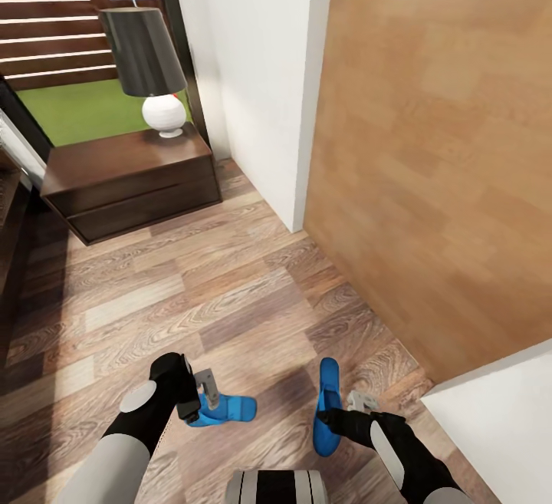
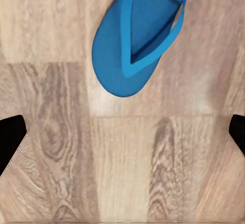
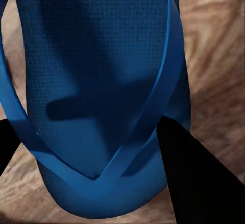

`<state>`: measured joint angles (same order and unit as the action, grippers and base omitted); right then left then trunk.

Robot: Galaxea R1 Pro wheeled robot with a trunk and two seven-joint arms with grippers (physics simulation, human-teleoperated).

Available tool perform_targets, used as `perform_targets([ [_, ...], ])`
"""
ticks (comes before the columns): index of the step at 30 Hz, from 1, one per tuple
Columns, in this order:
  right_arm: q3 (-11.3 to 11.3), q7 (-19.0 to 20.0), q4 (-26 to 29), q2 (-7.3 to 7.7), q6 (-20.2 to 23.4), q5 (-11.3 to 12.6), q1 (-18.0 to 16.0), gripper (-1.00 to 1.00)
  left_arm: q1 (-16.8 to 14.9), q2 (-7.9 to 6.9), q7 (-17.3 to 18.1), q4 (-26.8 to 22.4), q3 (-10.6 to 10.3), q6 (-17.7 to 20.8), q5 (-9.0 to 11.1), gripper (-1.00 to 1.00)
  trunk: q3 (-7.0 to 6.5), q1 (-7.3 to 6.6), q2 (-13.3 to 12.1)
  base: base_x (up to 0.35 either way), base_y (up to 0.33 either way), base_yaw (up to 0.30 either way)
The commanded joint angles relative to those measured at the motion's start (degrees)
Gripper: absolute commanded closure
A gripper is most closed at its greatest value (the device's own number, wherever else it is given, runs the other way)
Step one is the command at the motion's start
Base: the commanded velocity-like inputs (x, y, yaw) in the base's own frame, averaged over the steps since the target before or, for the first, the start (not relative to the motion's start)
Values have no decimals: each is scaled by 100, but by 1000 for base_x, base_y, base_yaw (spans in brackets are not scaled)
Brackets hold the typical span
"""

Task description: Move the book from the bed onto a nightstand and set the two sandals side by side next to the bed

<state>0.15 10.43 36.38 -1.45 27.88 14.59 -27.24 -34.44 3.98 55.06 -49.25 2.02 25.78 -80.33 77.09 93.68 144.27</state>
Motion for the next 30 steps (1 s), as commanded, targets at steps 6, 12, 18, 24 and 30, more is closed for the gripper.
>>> perform_targets([
  [6, 2, -15, 10, -2, 33, 27, -1, 100, -2, 6, 31, -5, 13, 24, -20, -100, 4, 0, 2, 150, 217, 0],
  [12, 2, -15, 10, 1, 33, 26, -1, 100, -2, 14, 31, -5, 11, 24, -18, -100, 4, 0, 2, 28, 26, 0],
  [18, 2, -15, 10, 2, 29, 19, -1, 100, -2, 15, 31, -5, 13, 24, -18, -100, 4, 0, 2, 2, 2, -21],
  [24, 2, -15, 10, 1, 29, 18, -1, 100, -2, 15, 31, -5, 13, 24, -18, -100, 4, 0, 2, 0, 0, -239],
  [30, 2, -15, 10, 3, 31, 18, -1, 100, -2, 67, 31, -5, 14, 24, -18, -100, 4, 0, 2, 0, 0, -284],
])
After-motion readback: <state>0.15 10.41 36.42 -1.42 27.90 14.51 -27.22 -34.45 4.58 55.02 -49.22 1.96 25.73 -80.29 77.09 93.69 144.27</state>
